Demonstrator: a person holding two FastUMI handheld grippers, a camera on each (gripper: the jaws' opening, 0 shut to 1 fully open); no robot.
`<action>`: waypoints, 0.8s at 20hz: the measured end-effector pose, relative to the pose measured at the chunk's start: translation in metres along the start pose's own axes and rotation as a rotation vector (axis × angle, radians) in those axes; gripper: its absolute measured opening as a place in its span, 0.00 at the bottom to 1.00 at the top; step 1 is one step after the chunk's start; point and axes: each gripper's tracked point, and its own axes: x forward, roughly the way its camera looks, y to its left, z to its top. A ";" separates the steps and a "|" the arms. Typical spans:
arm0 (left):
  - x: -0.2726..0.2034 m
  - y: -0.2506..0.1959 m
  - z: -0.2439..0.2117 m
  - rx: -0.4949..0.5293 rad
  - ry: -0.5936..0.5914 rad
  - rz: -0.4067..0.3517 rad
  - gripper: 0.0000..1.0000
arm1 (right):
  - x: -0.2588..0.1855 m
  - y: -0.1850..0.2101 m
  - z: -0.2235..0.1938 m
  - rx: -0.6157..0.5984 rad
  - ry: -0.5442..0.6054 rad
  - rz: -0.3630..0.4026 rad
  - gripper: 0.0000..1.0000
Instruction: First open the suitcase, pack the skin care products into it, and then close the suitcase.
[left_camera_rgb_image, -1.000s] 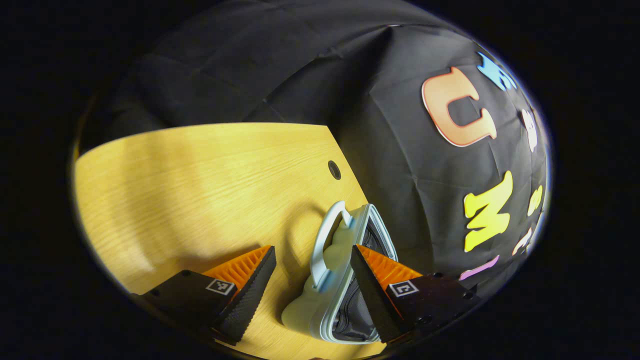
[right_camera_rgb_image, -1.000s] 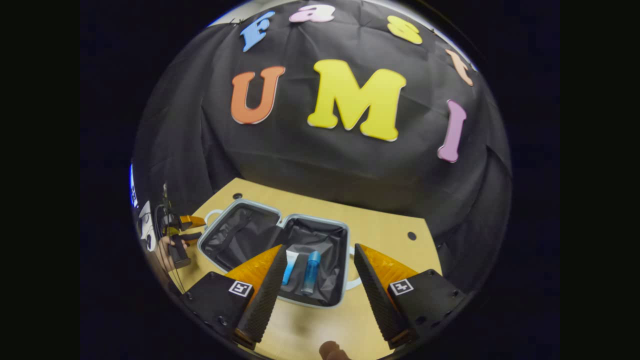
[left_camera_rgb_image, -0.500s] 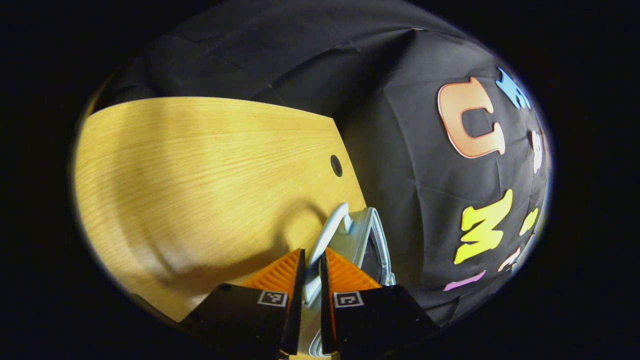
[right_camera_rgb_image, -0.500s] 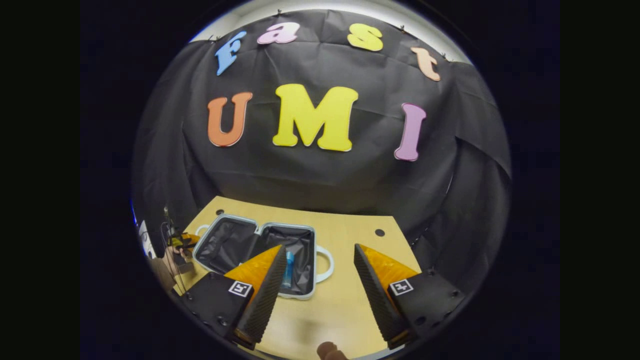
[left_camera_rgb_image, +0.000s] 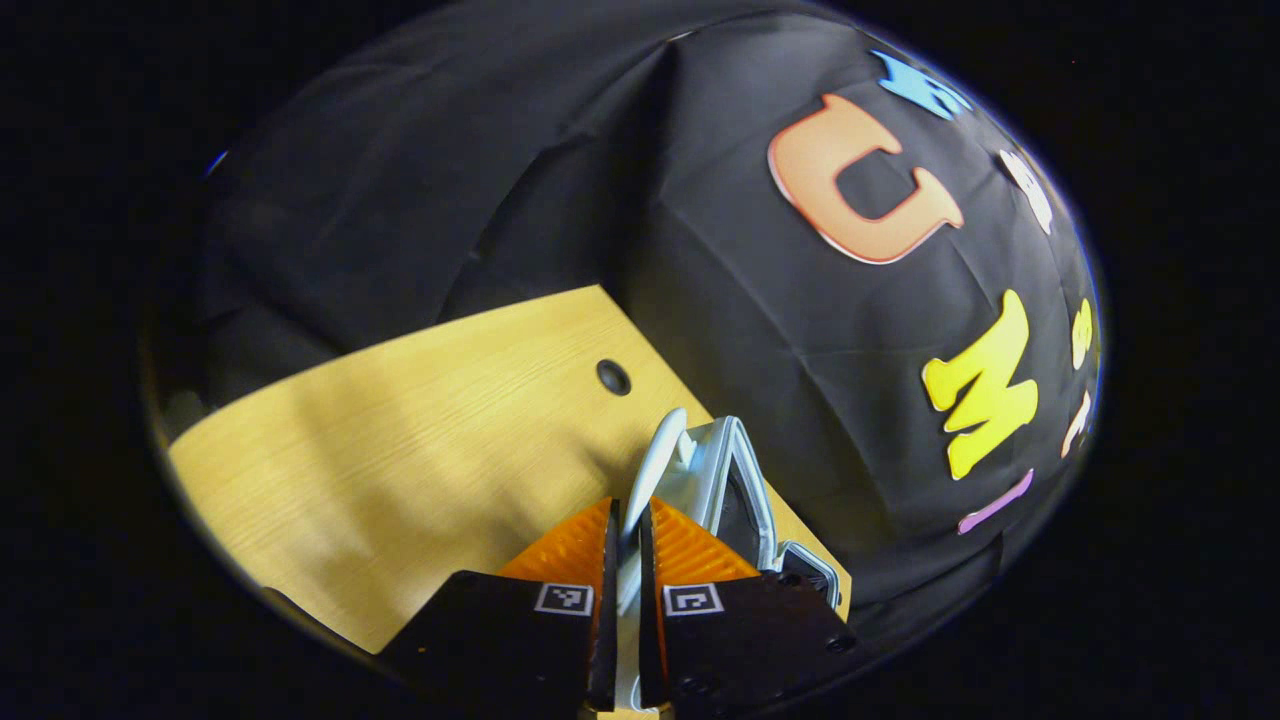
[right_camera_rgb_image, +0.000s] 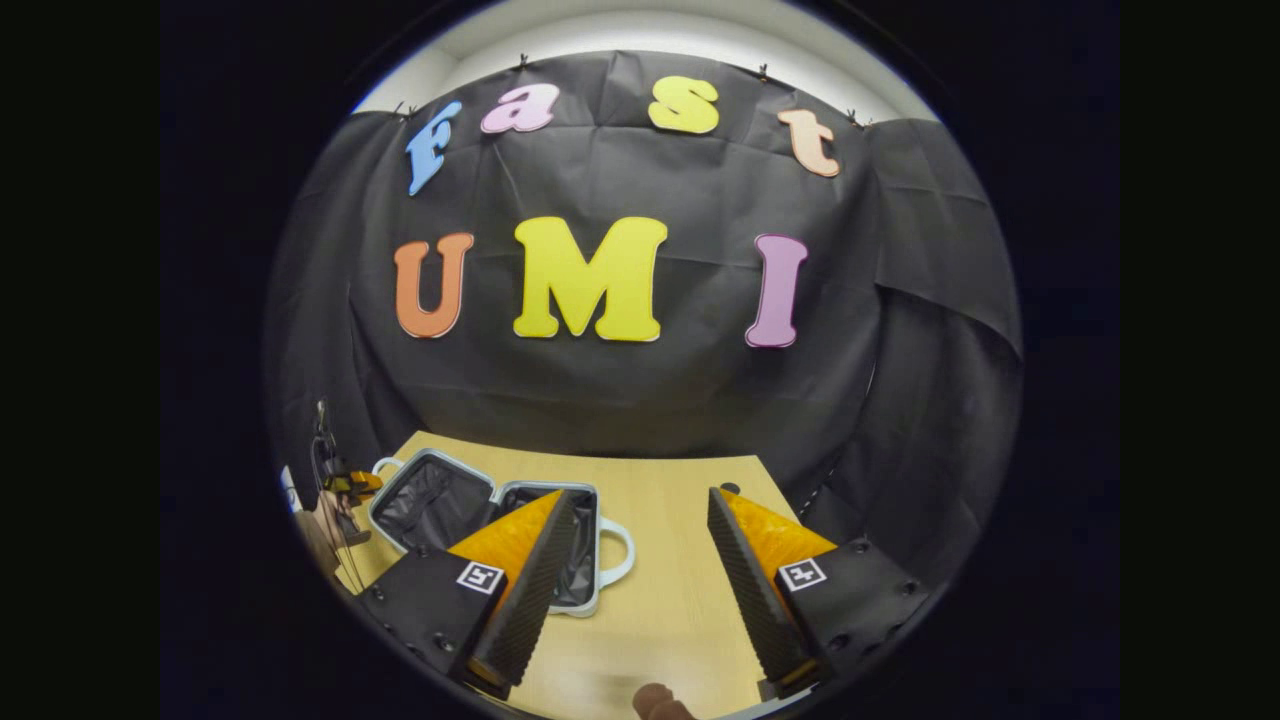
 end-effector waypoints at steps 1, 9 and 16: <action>-0.007 -0.013 0.004 0.042 -0.020 -0.001 0.11 | 0.001 -0.008 0.005 0.004 -0.011 -0.001 0.81; -0.048 -0.141 0.015 0.374 -0.175 -0.030 0.11 | -0.005 -0.056 0.031 0.019 -0.052 0.012 0.81; -0.078 -0.247 -0.036 0.653 -0.285 -0.024 0.11 | 0.003 -0.078 0.039 0.016 -0.073 0.067 0.80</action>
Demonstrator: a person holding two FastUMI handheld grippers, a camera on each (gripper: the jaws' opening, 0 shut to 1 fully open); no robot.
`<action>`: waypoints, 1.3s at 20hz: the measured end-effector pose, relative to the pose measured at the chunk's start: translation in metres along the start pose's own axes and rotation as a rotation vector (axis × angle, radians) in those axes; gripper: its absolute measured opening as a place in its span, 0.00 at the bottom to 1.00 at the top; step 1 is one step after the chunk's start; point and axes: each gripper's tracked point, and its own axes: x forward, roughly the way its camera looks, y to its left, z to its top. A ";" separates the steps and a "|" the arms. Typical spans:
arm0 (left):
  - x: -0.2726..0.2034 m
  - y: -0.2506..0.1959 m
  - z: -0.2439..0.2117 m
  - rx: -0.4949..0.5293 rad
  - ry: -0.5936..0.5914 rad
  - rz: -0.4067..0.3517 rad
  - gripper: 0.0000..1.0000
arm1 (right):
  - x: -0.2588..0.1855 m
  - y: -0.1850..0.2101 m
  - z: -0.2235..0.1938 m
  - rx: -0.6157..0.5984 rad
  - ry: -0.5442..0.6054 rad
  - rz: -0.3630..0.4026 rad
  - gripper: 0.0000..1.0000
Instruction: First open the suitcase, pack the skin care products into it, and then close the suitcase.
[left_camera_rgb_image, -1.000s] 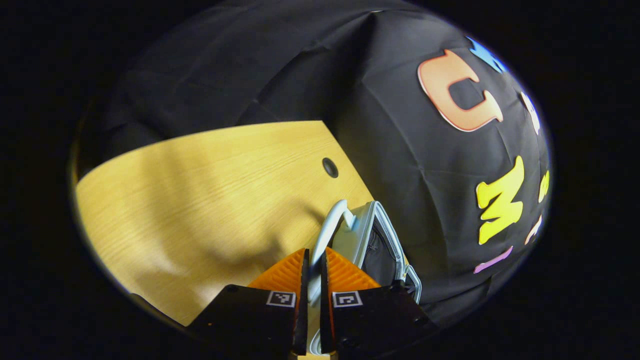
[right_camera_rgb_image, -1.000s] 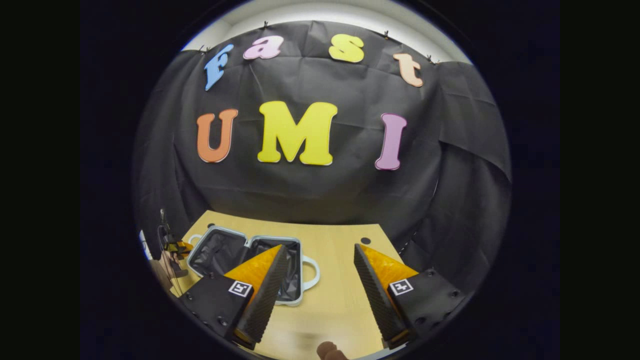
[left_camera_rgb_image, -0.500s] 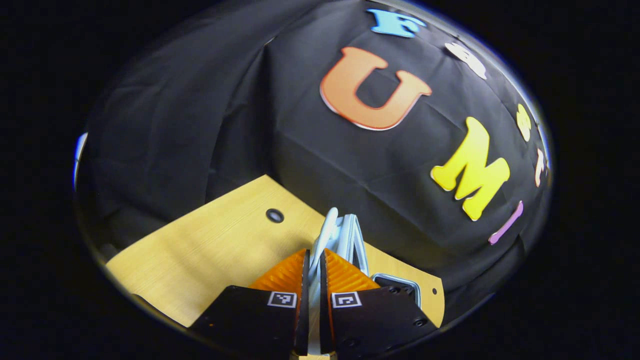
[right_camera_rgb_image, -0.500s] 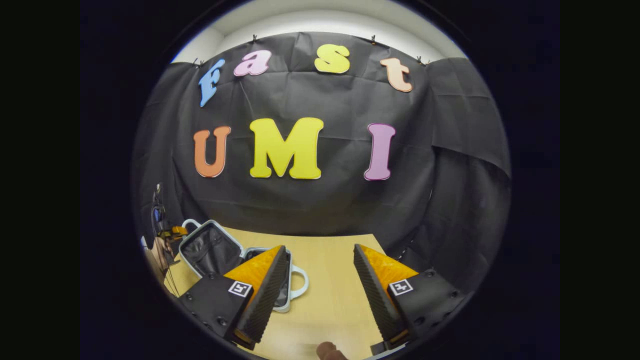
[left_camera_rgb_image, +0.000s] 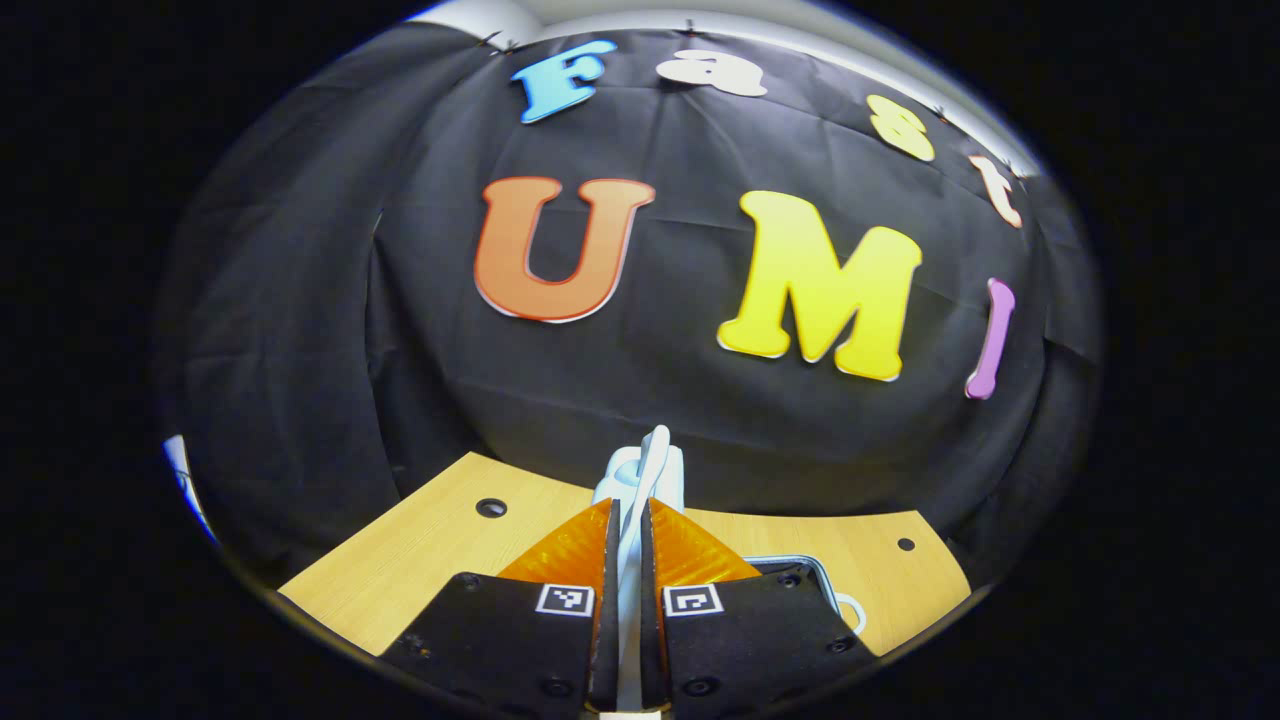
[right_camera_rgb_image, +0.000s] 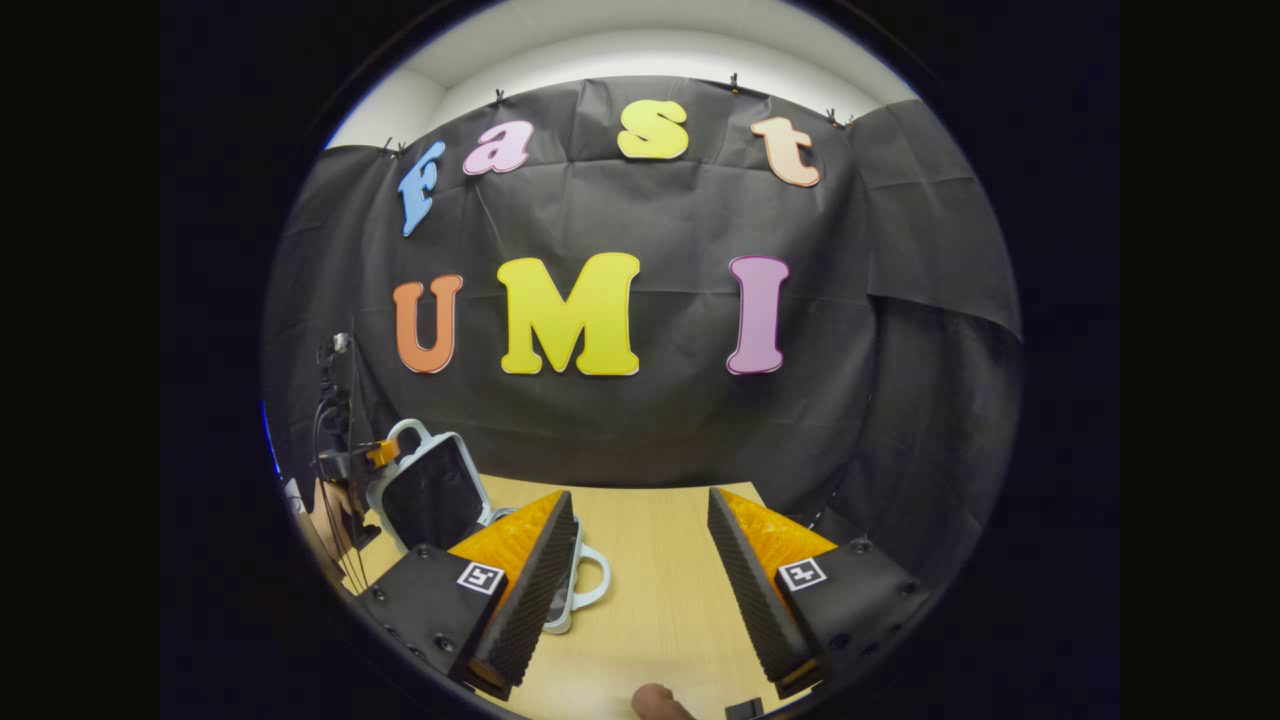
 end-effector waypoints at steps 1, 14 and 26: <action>-0.003 -0.014 -0.003 0.026 -0.002 0.005 0.12 | 0.001 -0.004 0.000 -0.011 -0.006 0.004 0.81; -0.003 -0.208 -0.109 0.169 0.132 -0.170 0.12 | 0.026 -0.086 -0.015 -0.049 0.020 0.005 0.81; 0.023 -0.258 -0.225 0.420 0.312 -0.141 0.12 | 0.033 -0.160 -0.067 -0.020 0.137 -0.044 0.81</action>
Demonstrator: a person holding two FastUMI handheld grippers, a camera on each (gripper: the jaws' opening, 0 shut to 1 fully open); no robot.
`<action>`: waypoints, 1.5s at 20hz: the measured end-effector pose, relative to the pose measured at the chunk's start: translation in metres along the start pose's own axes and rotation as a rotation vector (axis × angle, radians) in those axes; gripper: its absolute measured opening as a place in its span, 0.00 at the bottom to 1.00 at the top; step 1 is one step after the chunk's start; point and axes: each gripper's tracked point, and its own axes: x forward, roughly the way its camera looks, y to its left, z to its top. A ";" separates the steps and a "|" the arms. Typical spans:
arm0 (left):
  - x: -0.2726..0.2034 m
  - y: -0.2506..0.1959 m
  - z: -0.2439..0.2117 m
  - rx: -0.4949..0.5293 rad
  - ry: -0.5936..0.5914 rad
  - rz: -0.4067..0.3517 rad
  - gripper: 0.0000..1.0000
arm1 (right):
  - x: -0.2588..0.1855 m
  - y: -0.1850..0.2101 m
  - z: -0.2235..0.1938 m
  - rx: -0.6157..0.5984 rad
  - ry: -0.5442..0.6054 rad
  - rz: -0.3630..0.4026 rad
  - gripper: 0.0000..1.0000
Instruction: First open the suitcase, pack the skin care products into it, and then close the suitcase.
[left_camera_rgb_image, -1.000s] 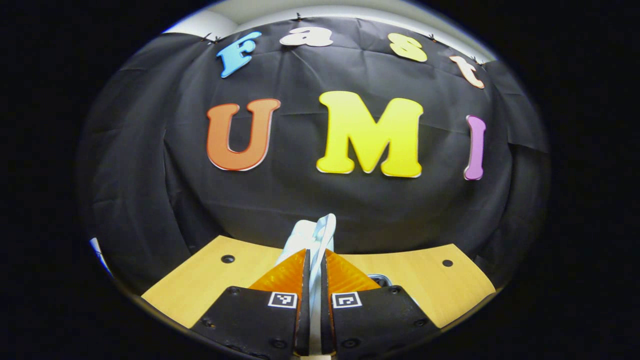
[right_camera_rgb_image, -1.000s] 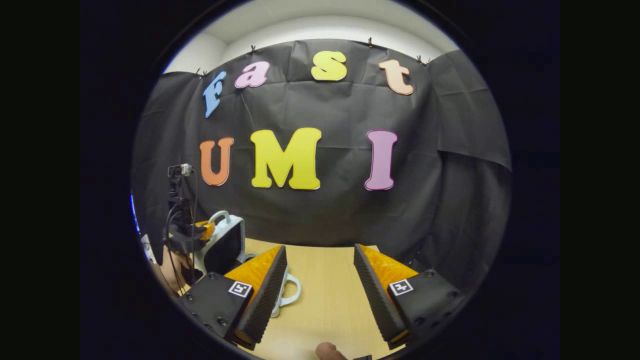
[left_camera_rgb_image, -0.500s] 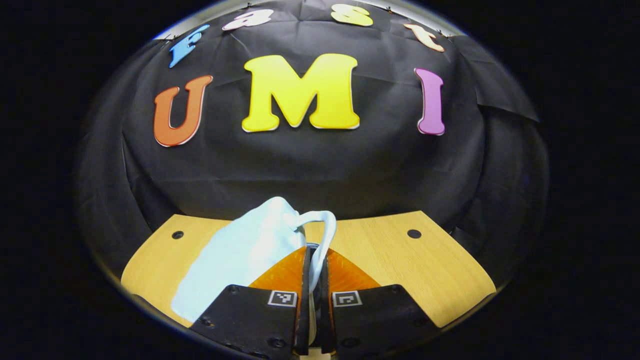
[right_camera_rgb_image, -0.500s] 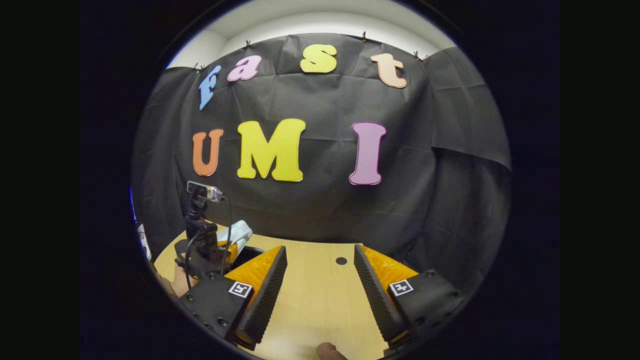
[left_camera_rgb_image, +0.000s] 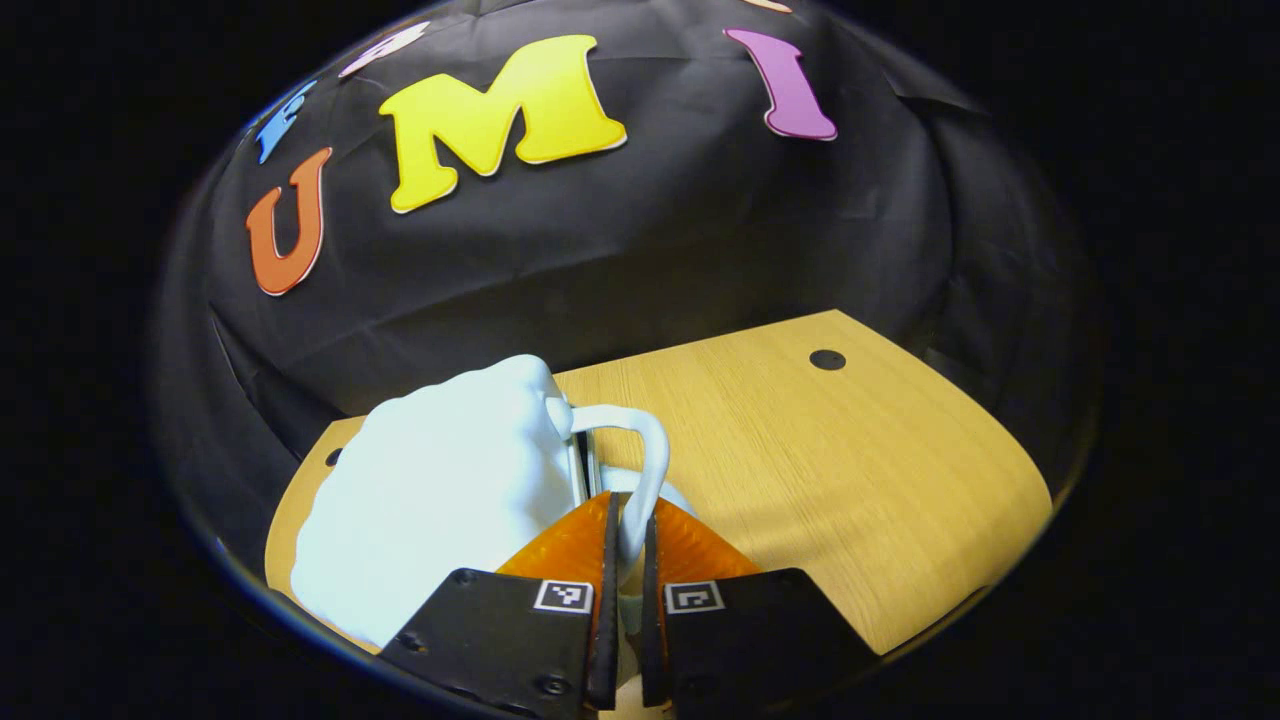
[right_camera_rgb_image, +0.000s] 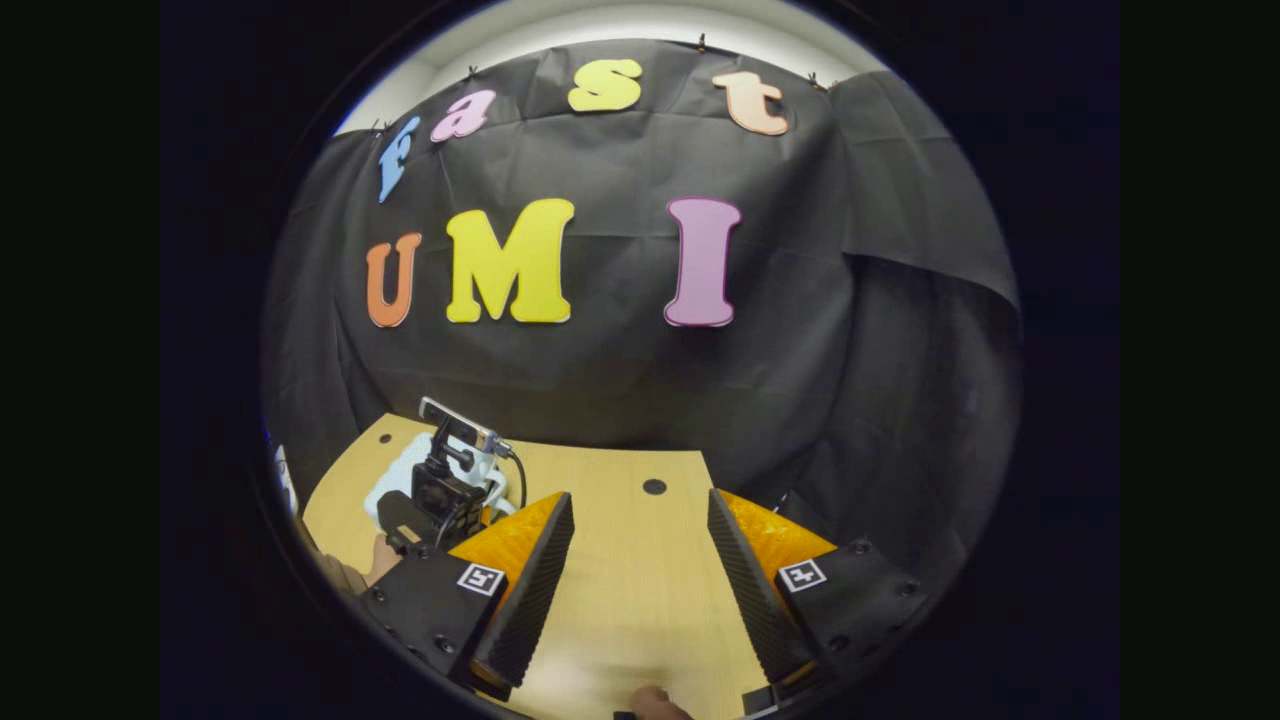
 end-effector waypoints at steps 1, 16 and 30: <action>0.001 -0.006 -0.003 0.016 0.002 -0.001 0.13 | 0.000 -0.003 -0.004 0.005 0.008 -0.003 0.81; -0.090 0.060 0.114 -0.115 -0.202 -0.041 0.89 | 0.016 0.044 0.059 0.064 -0.097 -0.018 0.81; -0.226 0.256 0.118 -0.265 -0.402 0.134 0.95 | 0.022 0.257 0.080 0.010 -0.141 0.128 0.81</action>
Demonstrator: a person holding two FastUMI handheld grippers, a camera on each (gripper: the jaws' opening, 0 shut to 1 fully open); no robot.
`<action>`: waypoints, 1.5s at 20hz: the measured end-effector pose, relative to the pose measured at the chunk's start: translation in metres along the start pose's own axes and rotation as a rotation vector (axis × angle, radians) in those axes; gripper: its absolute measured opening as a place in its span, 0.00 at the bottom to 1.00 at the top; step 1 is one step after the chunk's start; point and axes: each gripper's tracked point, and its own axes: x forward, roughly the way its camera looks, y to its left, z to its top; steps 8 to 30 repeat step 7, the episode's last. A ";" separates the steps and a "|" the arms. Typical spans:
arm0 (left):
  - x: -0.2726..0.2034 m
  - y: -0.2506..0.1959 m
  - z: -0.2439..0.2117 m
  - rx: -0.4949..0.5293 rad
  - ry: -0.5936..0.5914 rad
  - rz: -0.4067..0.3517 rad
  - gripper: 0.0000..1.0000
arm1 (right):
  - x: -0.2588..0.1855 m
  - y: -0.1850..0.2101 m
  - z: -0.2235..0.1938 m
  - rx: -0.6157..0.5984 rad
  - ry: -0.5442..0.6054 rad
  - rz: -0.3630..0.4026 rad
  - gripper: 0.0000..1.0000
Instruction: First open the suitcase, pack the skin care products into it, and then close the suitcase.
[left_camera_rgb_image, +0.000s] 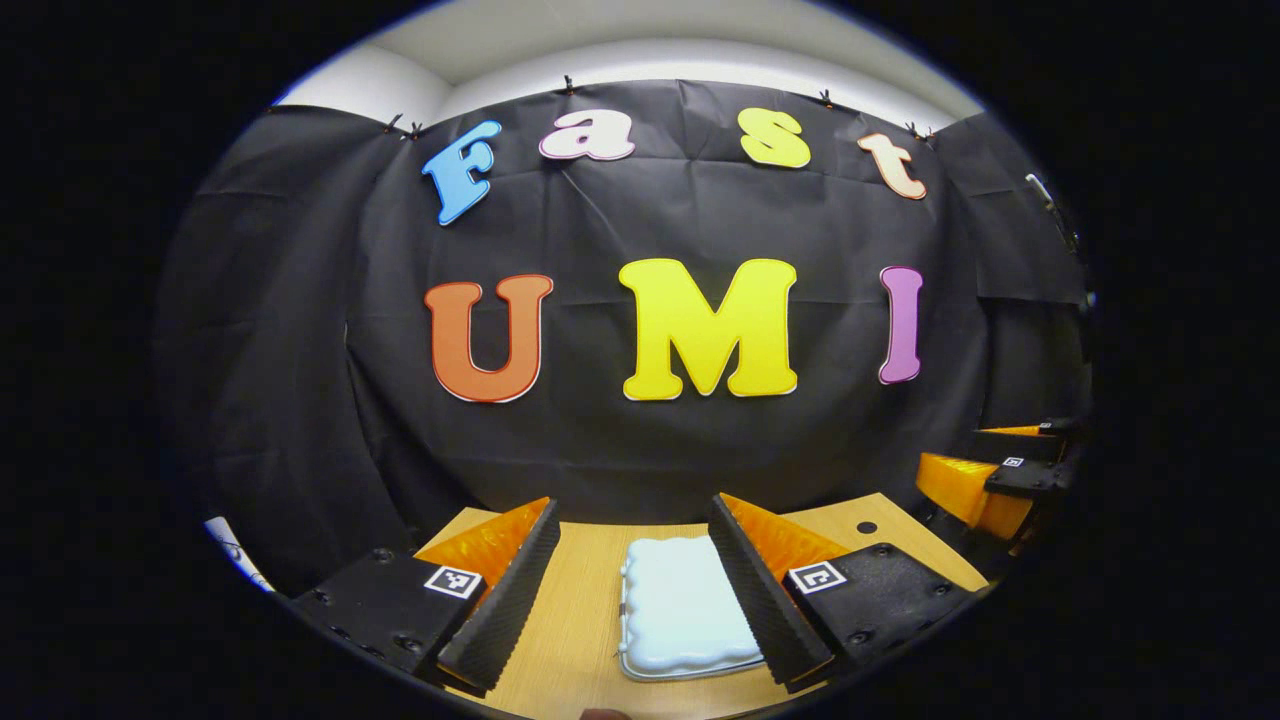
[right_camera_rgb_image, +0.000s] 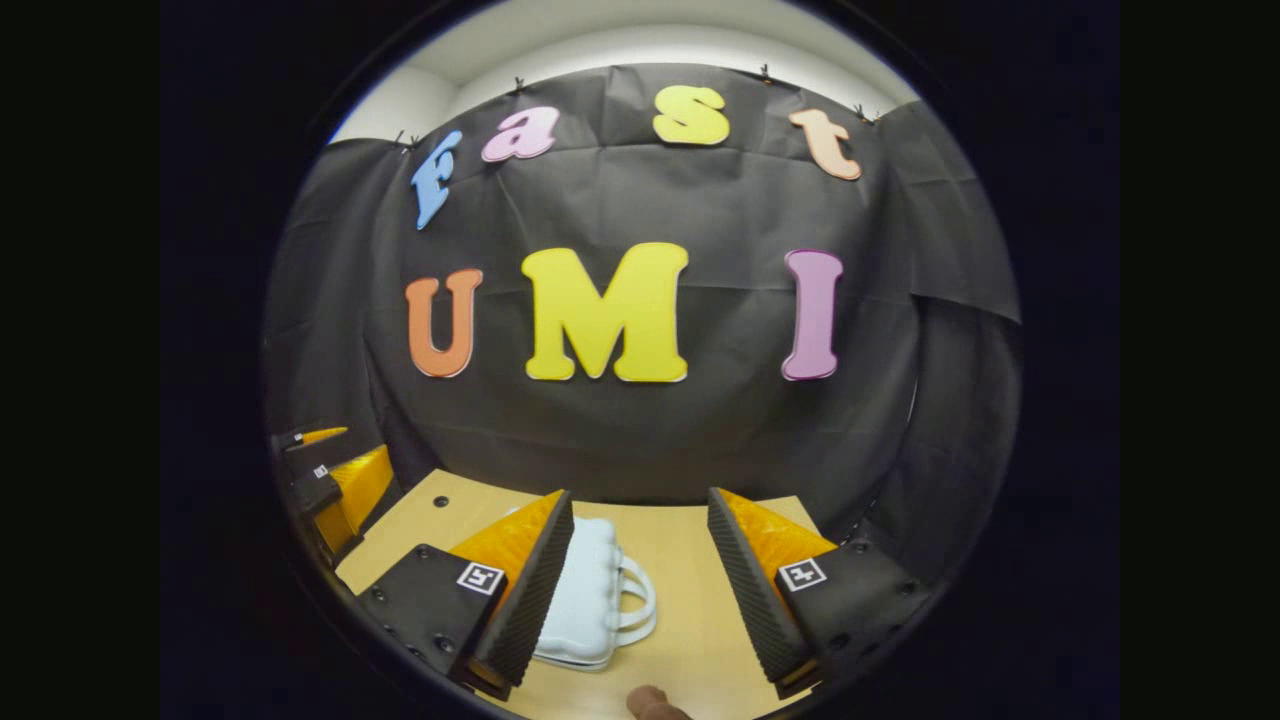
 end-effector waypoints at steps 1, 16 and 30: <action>-0.001 0.004 -0.004 -0.007 0.011 -0.005 0.95 | -0.002 0.012 0.003 -0.015 -0.009 0.008 0.81; -0.001 0.012 -0.001 -0.018 -0.003 -0.038 0.95 | -0.017 0.060 0.014 -0.111 -0.058 0.047 0.80; -0.001 0.012 -0.001 -0.018 -0.003 -0.038 0.95 | -0.017 0.060 0.014 -0.111 -0.058 0.047 0.80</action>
